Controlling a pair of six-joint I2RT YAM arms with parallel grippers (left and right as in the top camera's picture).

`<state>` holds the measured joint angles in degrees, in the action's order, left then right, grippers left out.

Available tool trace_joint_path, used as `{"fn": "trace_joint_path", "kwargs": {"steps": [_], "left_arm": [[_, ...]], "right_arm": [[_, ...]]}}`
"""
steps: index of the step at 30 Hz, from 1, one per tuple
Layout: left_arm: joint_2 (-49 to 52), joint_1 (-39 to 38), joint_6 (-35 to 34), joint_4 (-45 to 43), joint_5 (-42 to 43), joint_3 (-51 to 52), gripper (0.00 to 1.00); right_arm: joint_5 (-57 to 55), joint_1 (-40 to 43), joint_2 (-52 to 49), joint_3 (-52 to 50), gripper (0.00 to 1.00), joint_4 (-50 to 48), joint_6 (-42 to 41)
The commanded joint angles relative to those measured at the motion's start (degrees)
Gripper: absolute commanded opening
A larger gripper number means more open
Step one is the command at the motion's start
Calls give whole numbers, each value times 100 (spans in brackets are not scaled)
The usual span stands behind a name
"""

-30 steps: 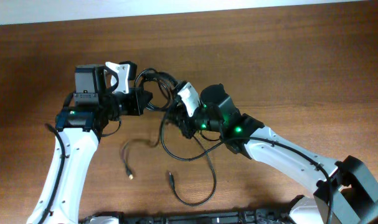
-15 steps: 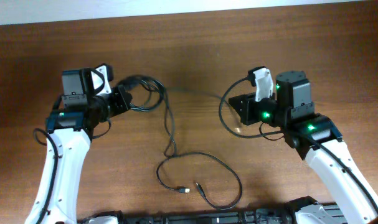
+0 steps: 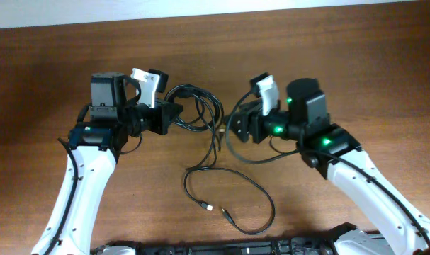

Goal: Untangle cables

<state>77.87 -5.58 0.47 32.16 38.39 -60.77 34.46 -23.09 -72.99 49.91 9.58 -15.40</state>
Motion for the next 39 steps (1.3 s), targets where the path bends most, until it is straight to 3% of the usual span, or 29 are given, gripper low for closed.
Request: {"fn": "trace_joint_path", "kwargs": {"steps": [1, 3, 4, 12, 27, 34, 39], "left_arm": [[-107, -7, 109, -46, 498, -59, 0], [-105, -7, 111, -42, 577, -59, 0], [-105, -7, 111, -42, 577, -59, 0], [-105, -4, 697, 7, 531, -33, 0], [-94, -4, 695, 48, -24, -33, 0], [-94, -4, 699, 122, 649, -33, 0], [-94, -7, 693, 15, 1554, -33, 0]], "right_arm": [[-376, -332, -225, -9, 70, -109, 55], [-957, -389, -417, -9, 57, -109, -11], [-1121, -385, -442, -9, 56, -140, -13], [-1056, -385, -442, -7, 56, -1047, -315], [-1056, -380, -420, -7, 56, -1141, -422], [-1604, -380, -426, -9, 56, -868, -332], [-369, -391, -426, -9, 55, -841, -332]]}}
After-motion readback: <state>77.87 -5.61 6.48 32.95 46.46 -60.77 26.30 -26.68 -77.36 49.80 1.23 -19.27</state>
